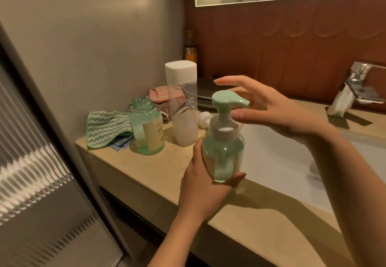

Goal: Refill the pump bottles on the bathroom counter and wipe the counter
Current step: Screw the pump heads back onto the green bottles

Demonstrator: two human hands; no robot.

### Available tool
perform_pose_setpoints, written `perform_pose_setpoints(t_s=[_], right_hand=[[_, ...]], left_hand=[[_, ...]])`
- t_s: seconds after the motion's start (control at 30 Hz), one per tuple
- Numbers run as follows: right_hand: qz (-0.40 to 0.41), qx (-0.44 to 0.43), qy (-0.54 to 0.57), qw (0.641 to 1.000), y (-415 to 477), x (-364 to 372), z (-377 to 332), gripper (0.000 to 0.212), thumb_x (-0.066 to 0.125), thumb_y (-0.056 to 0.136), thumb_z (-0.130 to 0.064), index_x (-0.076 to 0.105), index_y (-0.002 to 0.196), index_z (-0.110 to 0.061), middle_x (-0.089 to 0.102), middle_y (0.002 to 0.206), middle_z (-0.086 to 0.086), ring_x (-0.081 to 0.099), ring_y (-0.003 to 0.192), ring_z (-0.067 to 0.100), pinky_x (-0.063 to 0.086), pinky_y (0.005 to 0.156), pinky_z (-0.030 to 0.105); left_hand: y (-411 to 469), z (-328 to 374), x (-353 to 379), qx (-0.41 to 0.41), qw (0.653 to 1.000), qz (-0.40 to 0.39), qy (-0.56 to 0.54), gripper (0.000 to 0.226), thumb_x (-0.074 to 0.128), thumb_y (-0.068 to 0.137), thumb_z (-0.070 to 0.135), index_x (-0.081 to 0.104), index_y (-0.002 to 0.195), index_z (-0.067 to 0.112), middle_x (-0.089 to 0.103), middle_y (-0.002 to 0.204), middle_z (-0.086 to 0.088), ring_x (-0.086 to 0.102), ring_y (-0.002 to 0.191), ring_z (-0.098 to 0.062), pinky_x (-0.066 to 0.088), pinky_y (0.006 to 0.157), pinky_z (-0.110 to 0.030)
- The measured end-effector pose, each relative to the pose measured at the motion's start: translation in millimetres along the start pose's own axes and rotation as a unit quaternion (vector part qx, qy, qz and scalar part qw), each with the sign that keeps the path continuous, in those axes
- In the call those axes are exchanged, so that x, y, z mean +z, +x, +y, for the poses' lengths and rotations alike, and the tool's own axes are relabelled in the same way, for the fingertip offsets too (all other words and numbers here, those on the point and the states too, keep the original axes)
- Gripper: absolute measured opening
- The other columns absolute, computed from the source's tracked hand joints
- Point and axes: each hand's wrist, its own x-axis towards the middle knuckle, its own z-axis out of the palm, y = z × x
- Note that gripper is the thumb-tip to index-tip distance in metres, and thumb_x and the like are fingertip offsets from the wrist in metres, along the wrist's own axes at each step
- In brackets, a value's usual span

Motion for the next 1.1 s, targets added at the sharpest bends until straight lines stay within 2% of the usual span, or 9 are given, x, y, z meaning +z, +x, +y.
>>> perform_pose_setpoints(t_s=[0.17, 0.27, 0.43, 0.53, 0.63, 0.73, 0.83, 0.93, 1.1], right_hand=[[-0.065, 0.014, 0.069, 0.995, -2.9, 1.7, 11.6, 0.06, 0.073, 0.076, -0.014, 0.047, 0.128, -0.029, 0.06, 0.122, -0.02, 0.053, 0.119, 0.002, 0.045, 0.094, 0.015], [-0.025, 0.02, 0.022, 0.999, -0.2, 7.8, 7.6, 0.048, 0.075, 0.064, -0.025, 0.059, 0.109, -0.033, 0.067, 0.106, -0.023, 0.059, 0.106, -0.002, 0.045, 0.087, 0.013], [0.069, 0.029, -0.135, 0.988, 9.4, 27.6, 0.2, 0.046, 0.071, 0.056, -0.058, 0.042, 0.091, -0.051, 0.051, 0.095, -0.03, 0.051, 0.091, -0.009, 0.04, 0.073, 0.01], [-0.031, 0.024, -0.019, 0.999, 4.0, 15.4, 2.2, 0.041, 0.068, 0.074, -0.048, 0.047, 0.11, -0.049, 0.055, 0.112, -0.034, 0.052, 0.11, -0.01, 0.042, 0.09, 0.012], [-0.038, 0.005, 0.029, 0.999, -3.2, 2.4, 1.4, 0.053, 0.073, 0.069, -0.024, 0.052, 0.117, -0.031, 0.061, 0.118, -0.019, 0.056, 0.112, -0.003, 0.044, 0.092, 0.012], [0.054, -0.008, -0.045, 0.998, 0.9, 11.3, 0.7, 0.059, 0.078, 0.052, -0.041, 0.058, 0.106, -0.028, 0.065, 0.101, -0.011, 0.061, 0.094, -0.002, 0.051, 0.084, 0.02], [0.104, 0.012, -0.104, 0.989, 9.2, 32.8, -0.5, 0.061, 0.072, 0.044, -0.058, 0.05, 0.098, -0.039, 0.058, 0.097, -0.014, 0.055, 0.089, -0.002, 0.048, 0.074, 0.017], [0.031, 0.047, -0.075, 0.996, 8.6, 33.7, -2.9, 0.059, 0.068, 0.057, -0.058, 0.045, 0.107, -0.038, 0.054, 0.109, -0.017, 0.054, 0.1, -0.001, 0.048, 0.083, 0.016], [-0.084, 0.025, 0.032, 0.996, -3.2, 6.3, 0.2, 0.047, 0.065, 0.074, -0.023, 0.051, 0.118, -0.031, 0.059, 0.119, -0.02, 0.055, 0.111, -0.007, 0.043, 0.088, 0.008]], left_hand=[[-1.6, 2.1, 0.4, -0.002, 1.0, 0.001, 0.001, 0.101, 0.071, 0.051, 0.066, 0.015, 0.133, 0.053, 0.051, 0.13, 0.017, 0.051, 0.117, -0.01, 0.049, 0.093, -0.043], [-2.0, 2.0, 0.0, 0.0, 1.0, 0.0, -0.001, 0.099, 0.071, 0.052, 0.065, 0.016, 0.133, 0.051, 0.051, 0.128, 0.017, 0.051, 0.116, -0.01, 0.05, 0.092, -0.043], [-1.1, 3.3, -0.5, -0.01, 1.0, 0.008, -0.014, 0.093, 0.075, 0.053, 0.06, 0.019, 0.128, 0.06, 0.056, 0.122, 0.017, 0.056, 0.111, -0.01, 0.051, 0.091, -0.042], [-0.6, 4.4, -0.4, 0.006, 1.0, 0.006, 0.012, 0.095, 0.075, 0.056, 0.058, 0.019, 0.132, 0.052, 0.054, 0.126, 0.019, 0.054, 0.114, -0.01, 0.05, 0.093, -0.041], [-1.0, 1.1, -0.2, 0.0, 1.0, 0.006, 0.005, 0.096, 0.076, 0.055, 0.056, 0.021, 0.133, 0.049, 0.053, 0.119, 0.023, 0.053, 0.113, -0.01, 0.05, 0.093, -0.039], [-1.4, 0.2, 0.3, -0.008, 1.0, 0.002, 0.005, 0.096, 0.075, 0.054, 0.062, 0.024, 0.133, 0.043, 0.051, 0.118, 0.02, 0.052, 0.114, -0.011, 0.05, 0.092, -0.039], [-1.0, 2.6, -0.4, -0.012, 1.0, 0.005, -0.007, 0.092, 0.074, 0.054, 0.062, 0.016, 0.125, 0.063, 0.054, 0.123, 0.016, 0.054, 0.112, -0.009, 0.051, 0.09, -0.04], [-1.2, 3.6, -1.0, -0.01, 1.0, 0.002, -0.012, 0.091, 0.077, 0.056, 0.059, 0.017, 0.124, 0.065, 0.054, 0.126, 0.018, 0.053, 0.114, -0.007, 0.051, 0.092, -0.04], [-1.7, 2.2, 0.4, 0.0, 1.0, 0.003, 0.0, 0.099, 0.073, 0.053, 0.065, 0.015, 0.133, 0.054, 0.051, 0.129, 0.016, 0.051, 0.117, -0.01, 0.05, 0.092, -0.042]])
